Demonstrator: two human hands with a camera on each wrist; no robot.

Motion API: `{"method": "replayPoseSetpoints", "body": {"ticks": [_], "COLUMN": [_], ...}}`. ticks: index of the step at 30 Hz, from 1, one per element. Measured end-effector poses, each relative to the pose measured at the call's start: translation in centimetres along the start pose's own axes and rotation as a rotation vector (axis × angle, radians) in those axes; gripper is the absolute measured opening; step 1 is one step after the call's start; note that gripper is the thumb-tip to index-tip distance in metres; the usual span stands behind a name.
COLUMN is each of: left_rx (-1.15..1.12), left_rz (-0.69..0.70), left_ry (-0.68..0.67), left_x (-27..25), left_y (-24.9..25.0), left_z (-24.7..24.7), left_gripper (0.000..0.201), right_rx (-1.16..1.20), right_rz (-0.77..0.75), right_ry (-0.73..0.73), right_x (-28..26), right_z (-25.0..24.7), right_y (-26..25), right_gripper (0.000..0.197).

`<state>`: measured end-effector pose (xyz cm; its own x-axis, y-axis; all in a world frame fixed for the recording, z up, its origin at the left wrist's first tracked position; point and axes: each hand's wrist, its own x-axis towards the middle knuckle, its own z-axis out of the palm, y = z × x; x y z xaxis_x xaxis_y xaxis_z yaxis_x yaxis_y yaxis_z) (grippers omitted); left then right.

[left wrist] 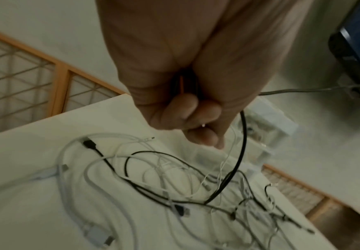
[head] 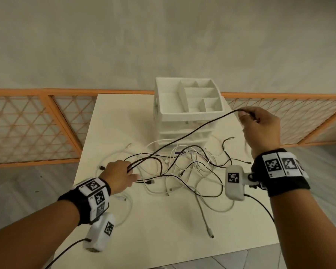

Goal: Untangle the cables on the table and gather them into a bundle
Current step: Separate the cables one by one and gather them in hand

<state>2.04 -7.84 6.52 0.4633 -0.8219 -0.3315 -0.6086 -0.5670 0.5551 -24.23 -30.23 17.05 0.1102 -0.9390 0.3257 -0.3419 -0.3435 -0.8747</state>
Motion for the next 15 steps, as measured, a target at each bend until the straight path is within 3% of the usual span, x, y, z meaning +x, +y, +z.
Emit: {"method": "replayPoseSetpoints", "body": {"ticks": [2, 4, 6, 9, 11, 13, 15], "left_rx": [-0.098, -0.354, -0.642, -0.751, -0.667, -0.544, -0.49], "left_rz": [0.002, 0.003, 0.015, 0.135, 0.226, 0.325, 0.447], "left_ry": [0.019, -0.003, -0.038, -0.022, -0.01, -0.031, -0.061], "left_x": [-0.2, -0.6, -1.1, -2.0, -2.2, -2.5, -2.8], "left_y": [0.9, 2.3, 3.6, 5.4, 6.7, 8.5, 10.5], "left_z": [-0.9, -1.9, -3.1, -5.0, -5.6, -5.4, -5.1], "left_gripper": [0.052, 0.054, 0.05, 0.047, 0.043, 0.04, 0.039], "right_rx": [-0.017, -0.044, -0.176, -0.487, -0.325, -0.151, -0.11], "right_rz": [-0.055, -0.059, 0.032, 0.14, 0.062, -0.113, -0.325], "right_ry": [0.039, 0.004, -0.146, -0.359, -0.437, -0.579, -0.658], "right_x": [1.4, 2.5, 2.8, 0.5, -2.4, -5.5, -7.9], "right_z": [-0.2, -0.2, 0.0, 0.8, 2.1, 4.0, 6.0], "right_y": [0.3, 0.9, 2.2, 3.0, 1.0, -2.0, -4.1], "right_gripper": [0.014, 0.022, 0.046, 0.074, 0.08, 0.08, 0.055]}}
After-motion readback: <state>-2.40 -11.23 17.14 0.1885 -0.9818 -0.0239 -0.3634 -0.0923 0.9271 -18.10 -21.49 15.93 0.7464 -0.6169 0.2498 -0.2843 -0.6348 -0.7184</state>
